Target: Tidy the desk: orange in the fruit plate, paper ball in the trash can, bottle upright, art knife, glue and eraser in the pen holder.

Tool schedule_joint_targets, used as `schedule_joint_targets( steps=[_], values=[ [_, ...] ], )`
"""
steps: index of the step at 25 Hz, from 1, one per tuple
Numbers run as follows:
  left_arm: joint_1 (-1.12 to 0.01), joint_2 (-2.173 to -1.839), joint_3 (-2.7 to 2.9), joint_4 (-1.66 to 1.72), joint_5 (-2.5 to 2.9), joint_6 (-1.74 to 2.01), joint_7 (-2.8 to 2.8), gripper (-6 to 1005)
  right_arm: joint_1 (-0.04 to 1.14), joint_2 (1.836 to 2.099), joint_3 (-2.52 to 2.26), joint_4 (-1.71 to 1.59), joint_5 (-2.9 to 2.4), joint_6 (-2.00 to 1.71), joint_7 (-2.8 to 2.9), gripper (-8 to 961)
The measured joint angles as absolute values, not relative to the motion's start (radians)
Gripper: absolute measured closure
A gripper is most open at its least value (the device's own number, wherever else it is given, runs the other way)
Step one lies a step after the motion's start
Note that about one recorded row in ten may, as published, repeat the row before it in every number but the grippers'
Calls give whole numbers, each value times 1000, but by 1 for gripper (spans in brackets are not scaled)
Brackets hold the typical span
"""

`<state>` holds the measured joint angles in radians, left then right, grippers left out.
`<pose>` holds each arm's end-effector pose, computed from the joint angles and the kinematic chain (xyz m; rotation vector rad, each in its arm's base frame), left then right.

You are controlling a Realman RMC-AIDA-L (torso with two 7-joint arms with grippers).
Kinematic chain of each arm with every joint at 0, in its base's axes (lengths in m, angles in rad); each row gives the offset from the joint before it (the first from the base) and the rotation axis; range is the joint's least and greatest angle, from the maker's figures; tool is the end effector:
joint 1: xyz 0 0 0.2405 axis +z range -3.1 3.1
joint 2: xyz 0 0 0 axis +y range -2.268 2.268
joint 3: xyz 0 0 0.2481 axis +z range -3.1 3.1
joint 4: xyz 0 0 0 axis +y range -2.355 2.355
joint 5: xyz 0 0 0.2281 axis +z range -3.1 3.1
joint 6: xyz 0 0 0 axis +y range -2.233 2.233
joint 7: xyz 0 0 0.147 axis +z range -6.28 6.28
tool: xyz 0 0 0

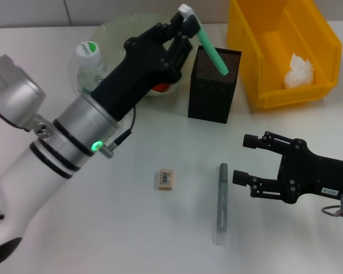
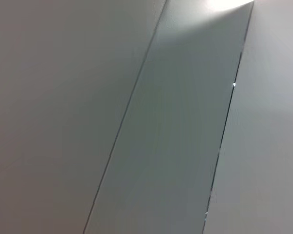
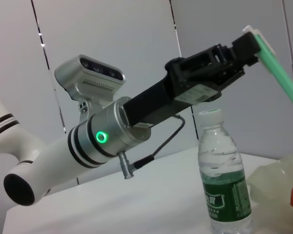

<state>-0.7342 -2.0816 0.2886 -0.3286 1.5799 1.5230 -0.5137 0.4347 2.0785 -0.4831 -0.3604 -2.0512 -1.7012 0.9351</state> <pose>-0.1829 0.3251 -0.0903 -2.0973 -0.5483 -1.4414 0.2979 0.2700 -0.0310 -2.6682 0.4737 0.9660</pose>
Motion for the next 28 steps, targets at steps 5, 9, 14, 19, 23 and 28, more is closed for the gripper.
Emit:
schedule_joint_targets(
  steps=[5, 9, 14, 19, 23, 28],
  values=[
    [-733, -2081, 132, -333, 1714, 1405, -489, 808, 434, 2079, -483, -360, -2051, -1698, 936, 162],
    [-737, -2081, 26, -337, 1795, 1318, -467, 808, 434, 2079, -483, -360, -2051, -1690, 937, 162],
    [-737, -2081, -24, -361, 1816, 1269, -384, 808, 434, 2079, -483, -360, -2051, -1689, 937, 163],
    [-749, -2081, -40, -369, 1818, 1202, -346, 808, 436, 2079, -483, -359, -2047, -1681, 937, 163],
    [-755, -2081, -50, -369, 1819, 1151, -341, 808, 441, 2079, -483, -352, -2046, -1675, 937, 163],
    [-755, -2081, -52, -366, 1820, 1134, -340, 808, 443, 2079, -483, -348, -2046, -1665, 937, 164]
  ],
)
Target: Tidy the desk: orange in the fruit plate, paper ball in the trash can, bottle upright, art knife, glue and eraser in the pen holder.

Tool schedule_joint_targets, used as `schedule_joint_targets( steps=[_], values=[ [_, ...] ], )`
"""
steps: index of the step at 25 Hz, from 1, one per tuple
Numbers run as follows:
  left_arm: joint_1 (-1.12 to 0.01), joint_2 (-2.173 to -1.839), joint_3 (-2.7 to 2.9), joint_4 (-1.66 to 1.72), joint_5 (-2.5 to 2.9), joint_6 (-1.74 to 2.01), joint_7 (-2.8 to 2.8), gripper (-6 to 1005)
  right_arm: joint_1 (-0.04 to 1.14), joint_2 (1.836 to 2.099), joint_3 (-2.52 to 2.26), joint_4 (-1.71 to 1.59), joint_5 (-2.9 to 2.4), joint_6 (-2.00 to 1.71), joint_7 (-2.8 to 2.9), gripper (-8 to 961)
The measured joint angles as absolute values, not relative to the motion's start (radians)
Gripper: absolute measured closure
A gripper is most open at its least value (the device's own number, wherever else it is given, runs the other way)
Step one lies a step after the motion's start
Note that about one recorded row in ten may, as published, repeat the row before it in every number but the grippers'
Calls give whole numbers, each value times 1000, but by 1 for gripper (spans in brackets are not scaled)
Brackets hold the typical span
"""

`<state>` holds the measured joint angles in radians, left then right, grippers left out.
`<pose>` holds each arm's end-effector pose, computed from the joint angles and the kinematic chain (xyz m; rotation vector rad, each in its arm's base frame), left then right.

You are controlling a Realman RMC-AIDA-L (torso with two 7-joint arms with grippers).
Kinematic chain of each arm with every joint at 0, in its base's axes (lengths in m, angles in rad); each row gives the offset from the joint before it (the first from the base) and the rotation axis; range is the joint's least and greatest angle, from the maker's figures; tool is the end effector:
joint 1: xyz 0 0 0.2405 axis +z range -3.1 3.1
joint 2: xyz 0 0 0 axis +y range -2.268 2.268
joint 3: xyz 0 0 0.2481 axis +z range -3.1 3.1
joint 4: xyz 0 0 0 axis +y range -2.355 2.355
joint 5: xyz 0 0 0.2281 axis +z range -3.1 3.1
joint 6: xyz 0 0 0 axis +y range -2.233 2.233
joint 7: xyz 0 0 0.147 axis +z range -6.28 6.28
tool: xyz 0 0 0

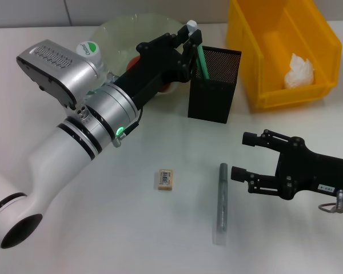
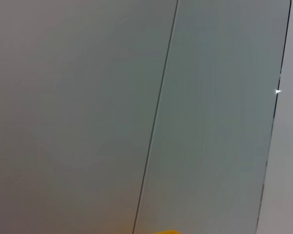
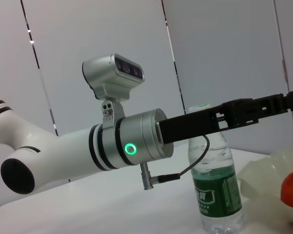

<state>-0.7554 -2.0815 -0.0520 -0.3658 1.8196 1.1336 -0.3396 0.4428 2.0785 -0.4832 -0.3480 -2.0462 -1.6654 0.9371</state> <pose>-0.1838 0.3597 -0.1189 -2.1246 -0.5638 -1.0719 0.2989 0.2745 -0.0341 -2.6553 0.4929 0.9416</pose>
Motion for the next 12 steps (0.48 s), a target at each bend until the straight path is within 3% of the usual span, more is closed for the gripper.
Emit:
schedule_joint_targets(
  steps=[12],
  values=[
    [-752, -2082, -84, -371, 1898, 1133, -339, 808, 443, 2079, -479, -345, -2046, -1662, 931, 165]
  ],
)
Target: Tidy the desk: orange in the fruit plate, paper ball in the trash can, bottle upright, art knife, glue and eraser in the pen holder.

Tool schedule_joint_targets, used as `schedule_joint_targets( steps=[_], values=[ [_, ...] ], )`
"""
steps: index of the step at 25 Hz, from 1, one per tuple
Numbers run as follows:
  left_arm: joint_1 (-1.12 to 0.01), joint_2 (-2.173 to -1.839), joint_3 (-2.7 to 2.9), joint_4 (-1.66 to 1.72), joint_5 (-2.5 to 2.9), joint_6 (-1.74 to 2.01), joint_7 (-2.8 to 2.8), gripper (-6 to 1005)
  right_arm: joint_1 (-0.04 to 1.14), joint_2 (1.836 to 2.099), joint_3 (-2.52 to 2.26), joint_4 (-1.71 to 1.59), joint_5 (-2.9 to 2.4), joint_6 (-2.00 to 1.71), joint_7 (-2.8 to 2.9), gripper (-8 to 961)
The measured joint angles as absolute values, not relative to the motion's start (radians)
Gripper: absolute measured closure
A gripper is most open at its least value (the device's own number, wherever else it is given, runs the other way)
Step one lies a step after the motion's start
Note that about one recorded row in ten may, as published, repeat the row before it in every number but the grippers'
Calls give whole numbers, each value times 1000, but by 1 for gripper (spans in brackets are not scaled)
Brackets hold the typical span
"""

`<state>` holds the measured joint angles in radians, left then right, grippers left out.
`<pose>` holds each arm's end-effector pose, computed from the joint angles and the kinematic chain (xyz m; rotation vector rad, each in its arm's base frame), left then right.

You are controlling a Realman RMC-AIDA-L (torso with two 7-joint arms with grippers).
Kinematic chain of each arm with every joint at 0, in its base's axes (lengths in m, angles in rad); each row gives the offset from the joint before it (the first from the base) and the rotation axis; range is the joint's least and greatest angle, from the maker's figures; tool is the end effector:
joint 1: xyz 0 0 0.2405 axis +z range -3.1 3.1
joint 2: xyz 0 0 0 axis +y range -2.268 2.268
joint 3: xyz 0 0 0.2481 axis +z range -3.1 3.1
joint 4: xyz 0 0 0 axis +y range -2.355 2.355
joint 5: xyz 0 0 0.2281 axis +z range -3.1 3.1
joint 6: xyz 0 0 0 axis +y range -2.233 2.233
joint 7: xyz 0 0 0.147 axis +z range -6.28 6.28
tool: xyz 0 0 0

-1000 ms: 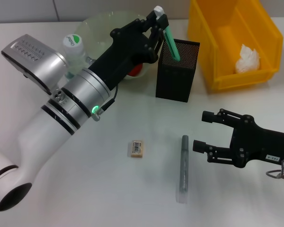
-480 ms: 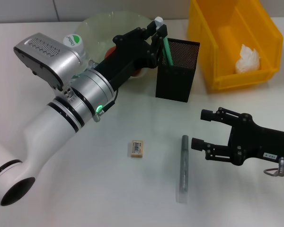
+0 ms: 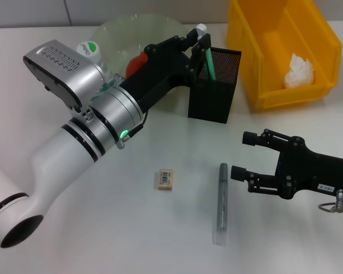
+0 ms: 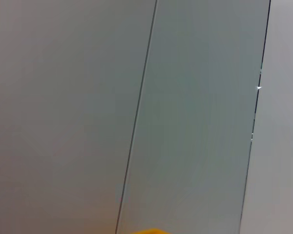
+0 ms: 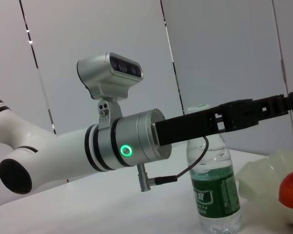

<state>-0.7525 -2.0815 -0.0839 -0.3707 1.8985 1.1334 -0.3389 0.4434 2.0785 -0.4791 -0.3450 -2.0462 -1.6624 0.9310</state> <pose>-0.1785 0.3558 -0.1224 -2.1669 -0.5256 -1.0785 0.2991 0.2748 -0.0344 -2.6503 0.4891 0.9406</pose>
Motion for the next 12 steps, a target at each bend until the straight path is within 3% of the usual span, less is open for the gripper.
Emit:
schedule_joint_targets(
  steps=[12],
  values=[
    [-747, -2081, -79, -371, 1899, 1143, -349, 808, 443, 2079, -475, -345, -2045, -1662, 930, 166]
  ],
)
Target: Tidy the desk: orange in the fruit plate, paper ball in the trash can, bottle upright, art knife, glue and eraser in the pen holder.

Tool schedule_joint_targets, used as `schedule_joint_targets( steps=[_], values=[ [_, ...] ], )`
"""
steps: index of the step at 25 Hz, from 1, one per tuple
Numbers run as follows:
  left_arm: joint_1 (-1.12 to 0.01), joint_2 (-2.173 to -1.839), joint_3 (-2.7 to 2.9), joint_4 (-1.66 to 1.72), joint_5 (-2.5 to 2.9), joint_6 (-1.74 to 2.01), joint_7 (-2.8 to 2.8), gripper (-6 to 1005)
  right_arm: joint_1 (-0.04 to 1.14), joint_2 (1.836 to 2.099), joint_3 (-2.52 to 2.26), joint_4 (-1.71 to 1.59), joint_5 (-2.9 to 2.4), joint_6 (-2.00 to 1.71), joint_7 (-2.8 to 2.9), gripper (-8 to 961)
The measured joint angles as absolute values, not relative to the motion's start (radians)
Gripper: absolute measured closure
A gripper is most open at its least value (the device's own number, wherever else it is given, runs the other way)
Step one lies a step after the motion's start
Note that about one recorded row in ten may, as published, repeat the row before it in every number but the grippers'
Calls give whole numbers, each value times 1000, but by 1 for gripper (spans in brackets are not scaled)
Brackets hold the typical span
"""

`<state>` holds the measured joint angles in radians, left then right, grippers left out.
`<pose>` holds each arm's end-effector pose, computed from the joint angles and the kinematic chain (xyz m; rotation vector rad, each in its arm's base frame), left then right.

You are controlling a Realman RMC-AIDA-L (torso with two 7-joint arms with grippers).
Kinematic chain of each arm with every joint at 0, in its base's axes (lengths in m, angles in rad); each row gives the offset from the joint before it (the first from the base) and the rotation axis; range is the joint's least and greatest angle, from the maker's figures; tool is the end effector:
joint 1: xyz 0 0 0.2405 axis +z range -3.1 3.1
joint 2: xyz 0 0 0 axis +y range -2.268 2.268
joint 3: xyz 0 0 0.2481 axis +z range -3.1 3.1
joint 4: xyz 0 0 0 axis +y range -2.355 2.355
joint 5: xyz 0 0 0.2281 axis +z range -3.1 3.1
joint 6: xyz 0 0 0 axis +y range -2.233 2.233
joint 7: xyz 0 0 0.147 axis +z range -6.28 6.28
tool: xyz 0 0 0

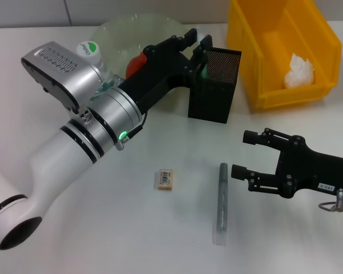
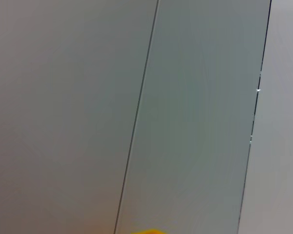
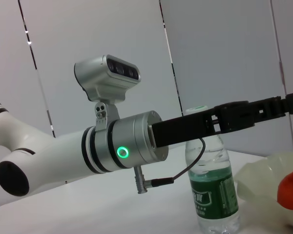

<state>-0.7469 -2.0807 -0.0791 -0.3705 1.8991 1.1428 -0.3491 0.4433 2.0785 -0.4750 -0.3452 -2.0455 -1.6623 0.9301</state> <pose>-0.1798 0.3541 -0.1218 -2.1661 -0.5347 -1.0885 0.2993 0.2752 -0.0338 -2.6452 0.4887 0.9420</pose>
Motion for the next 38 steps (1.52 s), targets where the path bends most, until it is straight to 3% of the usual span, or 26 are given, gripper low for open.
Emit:
schedule_joint_targets(
  steps=[2, 8, 11, 16, 27, 38],
  values=[
    [-747, -2081, -78, -371, 1899, 1143, -349, 808, 443, 2078, -474, -345, -2045, -1662, 930, 166],
    [-747, -2080, -92, -372, 1942, 1143, -352, 612, 442, 2079, -474, -341, -2045, -1662, 930, 166],
    [-746, -2080, -97, -373, 1960, 1143, -356, 376, 441, 2079, -474, -341, -2045, -1663, 930, 167],
    [-743, -2078, -98, -372, 1962, 1145, -379, 198, 438, 2078, -475, -340, -2045, -1663, 929, 167],
    [-733, -2072, -100, -340, 2033, 1185, -465, 198, 437, 2078, -475, -340, -2045, -1663, 928, 168],
    [-643, -2066, -93, -112, 2270, 1533, -725, 198, 447, 2078, -472, -345, -2043, -1663, 928, 169]
  ],
)
